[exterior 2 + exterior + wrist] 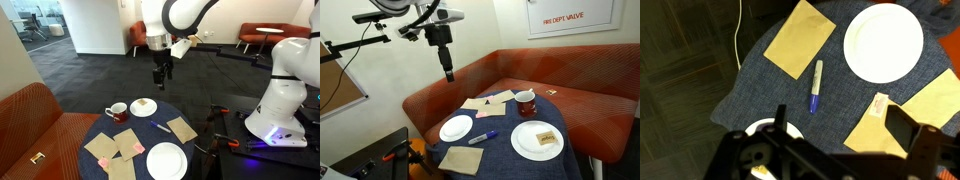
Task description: Remove the blue marker from the red mug
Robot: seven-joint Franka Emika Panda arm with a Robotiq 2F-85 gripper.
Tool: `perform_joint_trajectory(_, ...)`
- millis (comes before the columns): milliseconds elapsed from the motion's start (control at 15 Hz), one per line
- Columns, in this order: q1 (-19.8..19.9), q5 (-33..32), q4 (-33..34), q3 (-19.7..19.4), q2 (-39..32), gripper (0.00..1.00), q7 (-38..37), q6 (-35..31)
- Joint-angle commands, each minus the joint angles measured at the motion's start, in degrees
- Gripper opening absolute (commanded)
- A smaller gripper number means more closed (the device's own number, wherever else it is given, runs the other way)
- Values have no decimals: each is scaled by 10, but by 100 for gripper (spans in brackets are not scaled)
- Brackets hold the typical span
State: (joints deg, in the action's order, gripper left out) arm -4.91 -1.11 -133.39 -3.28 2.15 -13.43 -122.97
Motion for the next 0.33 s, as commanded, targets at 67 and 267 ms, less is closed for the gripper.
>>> perform_joint_trajectory(67,17,1,-1,16,2,100,1,1)
perform_joint_trajectory(267,16,1,-2,17,2,100,1,1)
